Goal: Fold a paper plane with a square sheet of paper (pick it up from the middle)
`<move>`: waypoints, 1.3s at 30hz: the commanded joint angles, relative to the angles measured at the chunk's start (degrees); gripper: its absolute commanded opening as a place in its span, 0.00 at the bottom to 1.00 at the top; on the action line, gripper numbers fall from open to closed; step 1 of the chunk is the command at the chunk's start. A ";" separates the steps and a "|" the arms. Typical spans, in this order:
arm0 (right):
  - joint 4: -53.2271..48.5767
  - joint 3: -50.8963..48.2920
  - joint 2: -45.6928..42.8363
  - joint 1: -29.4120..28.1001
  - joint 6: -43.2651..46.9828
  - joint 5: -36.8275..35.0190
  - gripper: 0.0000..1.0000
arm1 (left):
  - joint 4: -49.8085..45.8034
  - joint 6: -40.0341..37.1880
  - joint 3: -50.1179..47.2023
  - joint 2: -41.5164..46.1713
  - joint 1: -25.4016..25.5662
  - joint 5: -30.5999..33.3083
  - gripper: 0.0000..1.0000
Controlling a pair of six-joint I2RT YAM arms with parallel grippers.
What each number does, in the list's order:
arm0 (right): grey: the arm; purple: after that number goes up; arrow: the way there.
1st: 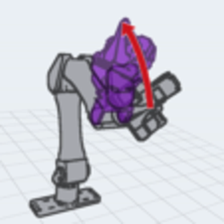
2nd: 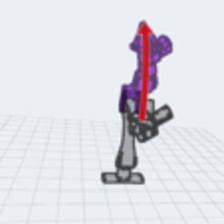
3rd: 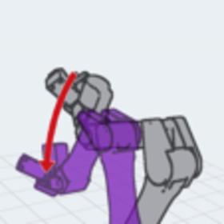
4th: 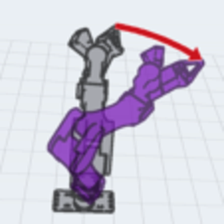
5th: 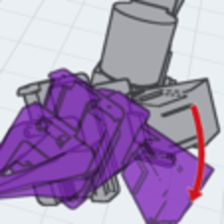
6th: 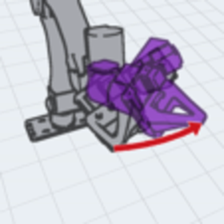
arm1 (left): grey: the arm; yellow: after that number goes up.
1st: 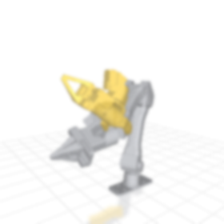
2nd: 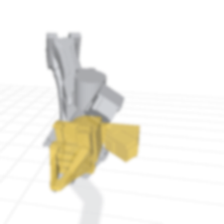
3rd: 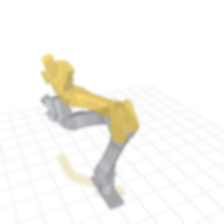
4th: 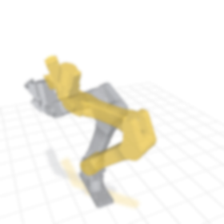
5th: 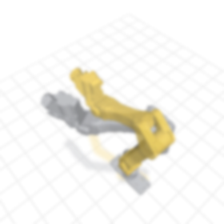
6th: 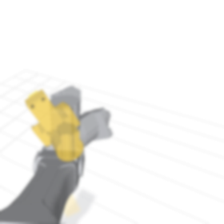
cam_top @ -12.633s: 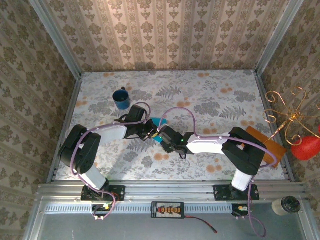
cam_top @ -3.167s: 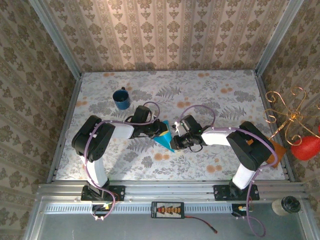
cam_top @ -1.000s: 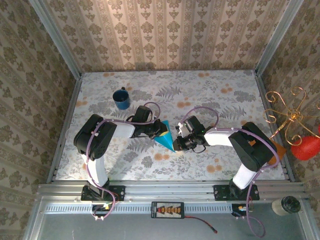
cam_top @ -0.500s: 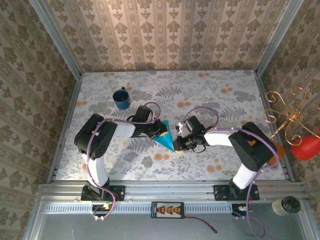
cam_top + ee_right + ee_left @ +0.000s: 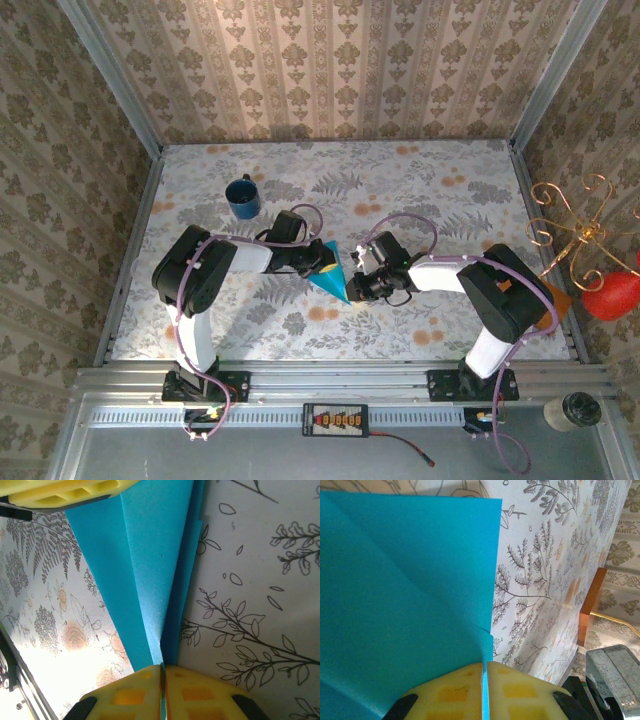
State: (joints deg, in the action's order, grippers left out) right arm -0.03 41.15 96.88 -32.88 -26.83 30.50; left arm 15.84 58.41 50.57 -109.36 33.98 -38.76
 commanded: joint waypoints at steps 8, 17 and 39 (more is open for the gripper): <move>-4.35 0.07 1.24 0.19 0.19 -0.88 0.11 | -2.47 -1.88 1.15 -2.64 -0.69 0.19 0.10; -6.62 0.47 -1.61 0.19 -0.24 -0.33 0.12 | -7.21 -3.62 0.56 -4.28 -0.75 1.16 0.10; -9.20 0.45 -8.45 0.19 -1.43 -2.67 0.22 | -10.89 -5.37 1.03 -4.28 -0.84 3.17 0.10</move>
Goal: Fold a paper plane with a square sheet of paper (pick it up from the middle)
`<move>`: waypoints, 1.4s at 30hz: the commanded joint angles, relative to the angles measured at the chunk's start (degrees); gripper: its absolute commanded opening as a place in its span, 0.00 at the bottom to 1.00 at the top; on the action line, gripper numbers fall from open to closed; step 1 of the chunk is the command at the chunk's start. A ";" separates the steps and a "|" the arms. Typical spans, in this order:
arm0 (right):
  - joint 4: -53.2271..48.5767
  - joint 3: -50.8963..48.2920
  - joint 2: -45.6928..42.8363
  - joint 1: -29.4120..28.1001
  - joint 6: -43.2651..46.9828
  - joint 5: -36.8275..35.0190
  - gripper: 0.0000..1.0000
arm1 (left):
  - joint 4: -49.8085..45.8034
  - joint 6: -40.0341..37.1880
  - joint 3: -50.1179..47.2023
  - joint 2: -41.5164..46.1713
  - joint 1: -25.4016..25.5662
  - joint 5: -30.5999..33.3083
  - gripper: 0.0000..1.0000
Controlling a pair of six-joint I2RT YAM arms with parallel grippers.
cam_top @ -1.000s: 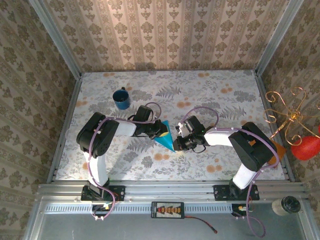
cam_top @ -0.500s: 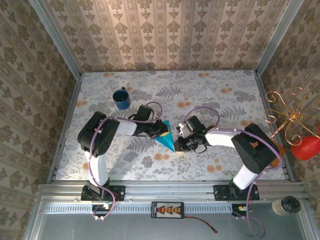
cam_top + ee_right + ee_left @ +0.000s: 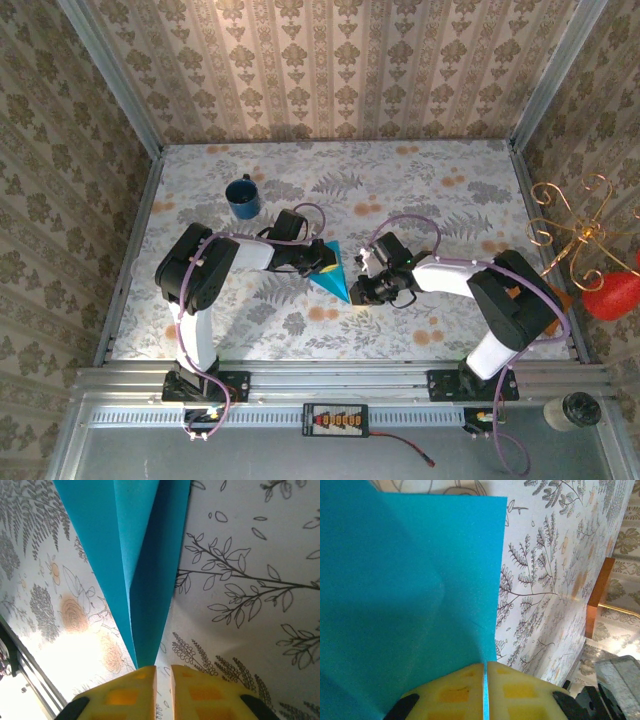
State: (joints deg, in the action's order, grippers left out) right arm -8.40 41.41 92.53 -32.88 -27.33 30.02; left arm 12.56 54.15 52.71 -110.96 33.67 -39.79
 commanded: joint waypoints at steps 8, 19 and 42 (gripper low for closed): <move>0.28 2.16 -4.92 -0.06 -8.89 -5.23 0.29 | -7.33 -0.89 -1.48 -2.51 -0.45 4.28 0.10; 1.03 7.29 2.54 -0.98 -11.56 -3.81 0.29 | -7.30 -0.71 -1.40 -2.51 -0.45 4.37 0.10; 7.23 6.75 8.84 0.18 -17.23 -0.66 0.24 | -7.55 -0.62 -1.47 -2.38 -0.36 4.37 0.10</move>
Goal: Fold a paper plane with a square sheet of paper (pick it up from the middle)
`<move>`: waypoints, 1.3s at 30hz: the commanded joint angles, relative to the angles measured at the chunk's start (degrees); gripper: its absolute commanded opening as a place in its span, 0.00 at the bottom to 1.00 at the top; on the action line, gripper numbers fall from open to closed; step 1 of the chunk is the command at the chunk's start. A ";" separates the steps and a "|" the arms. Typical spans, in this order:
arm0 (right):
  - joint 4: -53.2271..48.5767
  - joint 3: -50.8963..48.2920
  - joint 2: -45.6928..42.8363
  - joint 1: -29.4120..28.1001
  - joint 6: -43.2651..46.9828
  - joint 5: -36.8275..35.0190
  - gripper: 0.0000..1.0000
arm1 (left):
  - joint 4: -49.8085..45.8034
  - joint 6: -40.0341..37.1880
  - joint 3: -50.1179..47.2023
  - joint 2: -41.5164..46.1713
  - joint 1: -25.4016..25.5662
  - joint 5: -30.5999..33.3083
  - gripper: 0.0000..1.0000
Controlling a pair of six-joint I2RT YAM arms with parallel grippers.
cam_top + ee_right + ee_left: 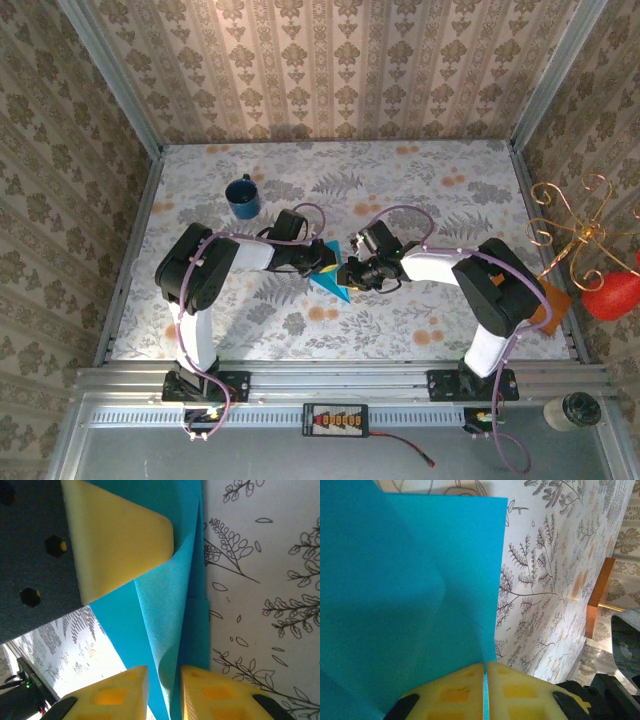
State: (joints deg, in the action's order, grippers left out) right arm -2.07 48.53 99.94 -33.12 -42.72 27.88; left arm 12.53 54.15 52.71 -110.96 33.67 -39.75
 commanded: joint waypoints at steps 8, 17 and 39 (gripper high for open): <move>3.76 -3.02 2.19 1.92 -4.61 4.23 0.22 | -7.43 -0.62 -1.40 -2.49 -0.36 4.24 0.10; 5.58 -4.63 2.41 2.97 -5.97 5.34 0.20 | -7.31 -0.63 -1.34 -2.41 -0.36 4.24 0.10; 5.91 -7.05 5.42 4.21 -5.44 5.62 0.14 | -5.68 -1.77 1.60 2.38 -0.19 0.64 0.12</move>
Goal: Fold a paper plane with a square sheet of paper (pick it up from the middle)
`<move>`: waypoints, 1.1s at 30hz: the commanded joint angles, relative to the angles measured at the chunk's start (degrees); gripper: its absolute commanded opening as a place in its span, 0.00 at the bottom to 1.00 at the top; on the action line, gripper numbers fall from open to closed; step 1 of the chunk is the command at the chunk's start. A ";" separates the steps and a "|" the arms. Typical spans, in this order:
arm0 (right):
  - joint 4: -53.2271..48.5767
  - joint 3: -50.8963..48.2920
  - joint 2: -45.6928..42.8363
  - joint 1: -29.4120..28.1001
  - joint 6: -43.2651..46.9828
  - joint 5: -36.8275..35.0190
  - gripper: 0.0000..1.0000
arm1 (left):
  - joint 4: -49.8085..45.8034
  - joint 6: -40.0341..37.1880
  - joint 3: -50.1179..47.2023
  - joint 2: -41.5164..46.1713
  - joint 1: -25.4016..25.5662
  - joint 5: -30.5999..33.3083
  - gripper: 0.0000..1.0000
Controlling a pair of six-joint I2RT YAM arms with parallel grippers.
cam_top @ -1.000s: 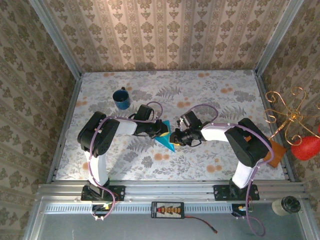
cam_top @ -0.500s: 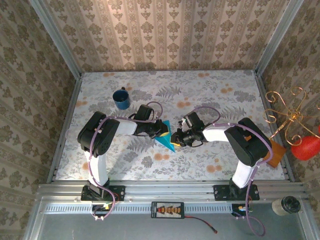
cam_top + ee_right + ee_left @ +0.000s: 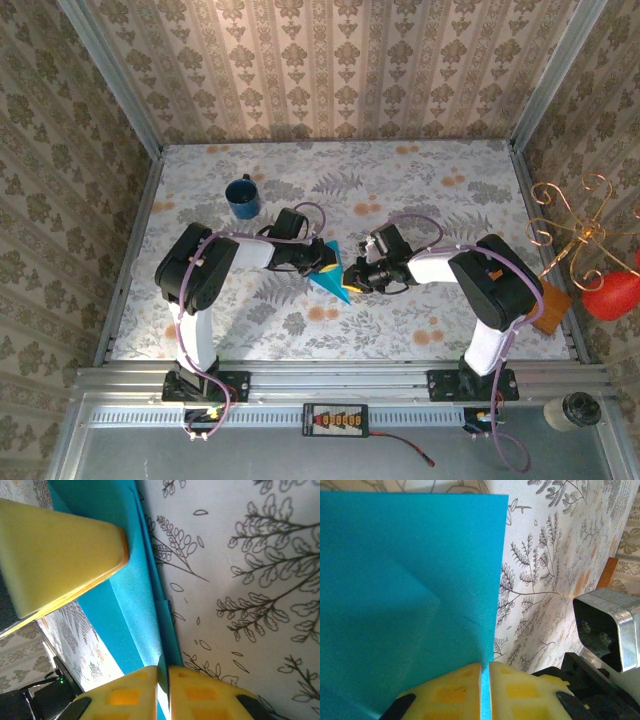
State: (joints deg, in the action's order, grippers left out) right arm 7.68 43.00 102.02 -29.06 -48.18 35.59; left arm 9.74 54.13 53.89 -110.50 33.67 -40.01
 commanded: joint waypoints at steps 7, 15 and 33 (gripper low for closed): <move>-4.69 -1.09 3.98 0.14 0.25 -2.37 0.14 | -0.74 -1.31 -1.45 4.12 0.49 0.32 0.13; -4.67 -1.09 4.28 0.14 0.12 -2.45 0.14 | -0.36 -1.19 -2.57 3.05 1.57 0.50 0.13; -5.67 -0.82 0.84 0.12 0.30 -2.36 0.20 | -9.14 -1.83 -1.46 -1.28 1.22 5.37 0.12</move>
State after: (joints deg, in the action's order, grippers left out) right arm 7.62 43.22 102.13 -28.75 -48.16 36.71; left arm 6.11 53.69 52.99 -108.90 35.16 -38.20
